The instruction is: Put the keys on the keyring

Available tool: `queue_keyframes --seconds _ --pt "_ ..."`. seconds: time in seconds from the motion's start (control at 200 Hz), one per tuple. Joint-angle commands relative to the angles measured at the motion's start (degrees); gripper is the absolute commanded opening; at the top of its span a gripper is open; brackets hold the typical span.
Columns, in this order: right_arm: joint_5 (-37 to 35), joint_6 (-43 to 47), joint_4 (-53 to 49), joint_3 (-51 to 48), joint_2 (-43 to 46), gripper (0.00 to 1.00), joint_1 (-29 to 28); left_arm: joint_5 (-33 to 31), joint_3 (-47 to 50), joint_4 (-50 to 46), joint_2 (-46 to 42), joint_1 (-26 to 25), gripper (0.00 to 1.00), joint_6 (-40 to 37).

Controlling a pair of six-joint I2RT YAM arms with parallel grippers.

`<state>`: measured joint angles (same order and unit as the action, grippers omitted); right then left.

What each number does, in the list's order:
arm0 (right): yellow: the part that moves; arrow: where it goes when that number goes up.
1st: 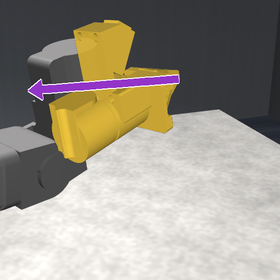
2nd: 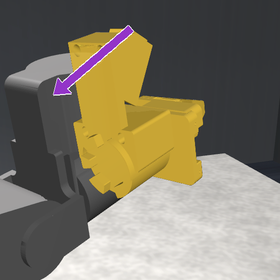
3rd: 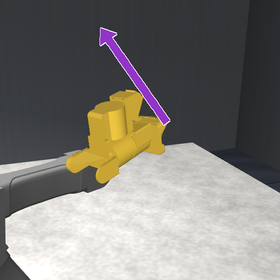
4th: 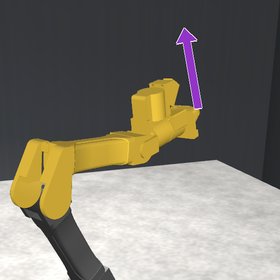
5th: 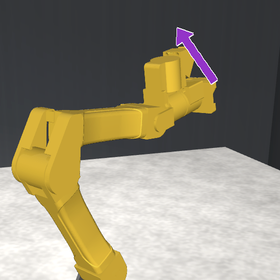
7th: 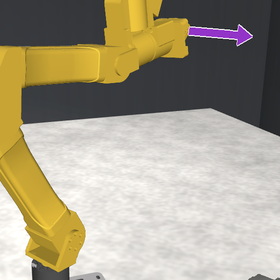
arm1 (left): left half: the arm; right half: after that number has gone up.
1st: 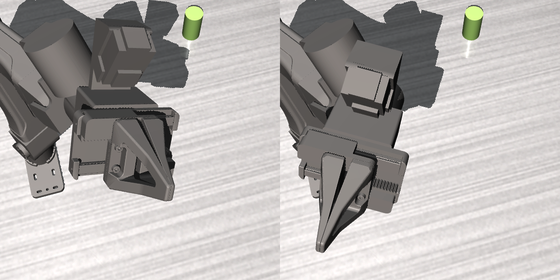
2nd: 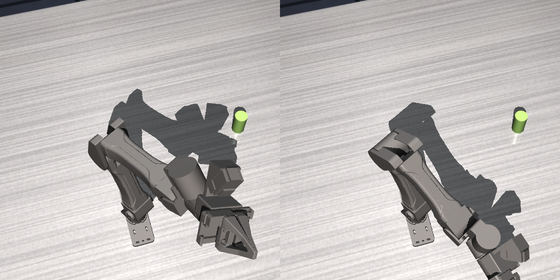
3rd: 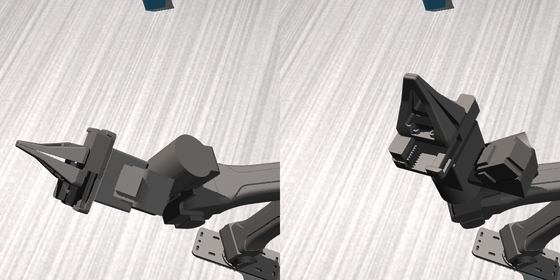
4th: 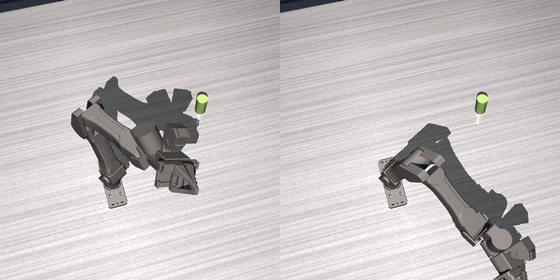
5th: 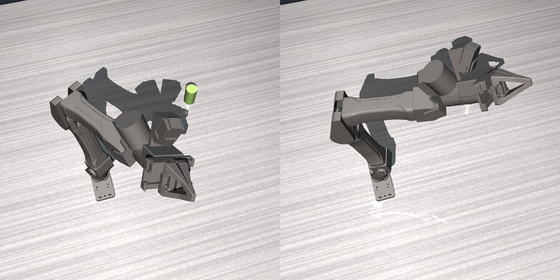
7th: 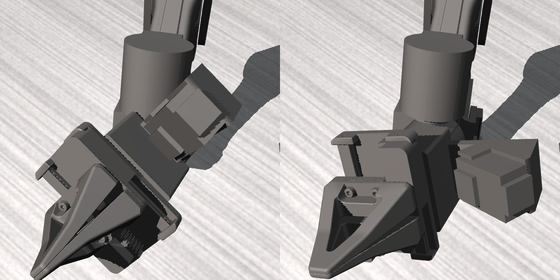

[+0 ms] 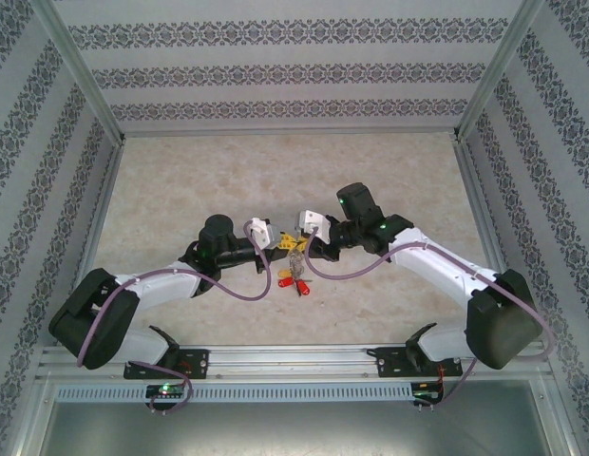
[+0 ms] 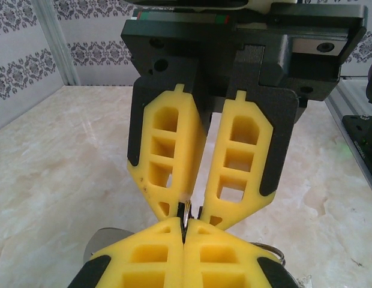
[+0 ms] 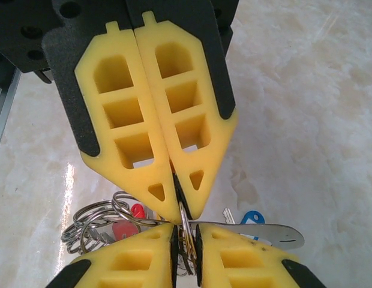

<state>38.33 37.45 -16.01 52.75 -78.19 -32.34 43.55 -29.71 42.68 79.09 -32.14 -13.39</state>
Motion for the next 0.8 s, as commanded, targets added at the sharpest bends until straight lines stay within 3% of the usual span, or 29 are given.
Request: queue_keyframes --seconds 0.0,0.215,0.33,0.54,0.794 --pt "2.9 -1.2 0.4 -0.5 -0.7 0.19 0.9 0.1 -0.3 6.6 -0.2 0.6 0.0 1.1" --pt "6.0 -1.3 0.0 0.2 -2.0 0.1 1.4 0.3 0.1 9.2 0.6 0.6 0.0 2.4" --pt "5.9 -1.0 -0.6 0.5 -1.6 0.0 1.4 0.3 -0.2 7.5 0.6 0.6 0.0 2.0" --pt "0.6 -0.1 -3.0 1.1 2.3 0.0 0.1 -2.0 1.1 0.8 0.5 0.6 0.0 -3.7" --pt "2.5 -0.4 -0.1 -1.0 7.0 0.0 0.3 -2.7 1.7 2.7 4.2 0.6 0.0 -3.2"
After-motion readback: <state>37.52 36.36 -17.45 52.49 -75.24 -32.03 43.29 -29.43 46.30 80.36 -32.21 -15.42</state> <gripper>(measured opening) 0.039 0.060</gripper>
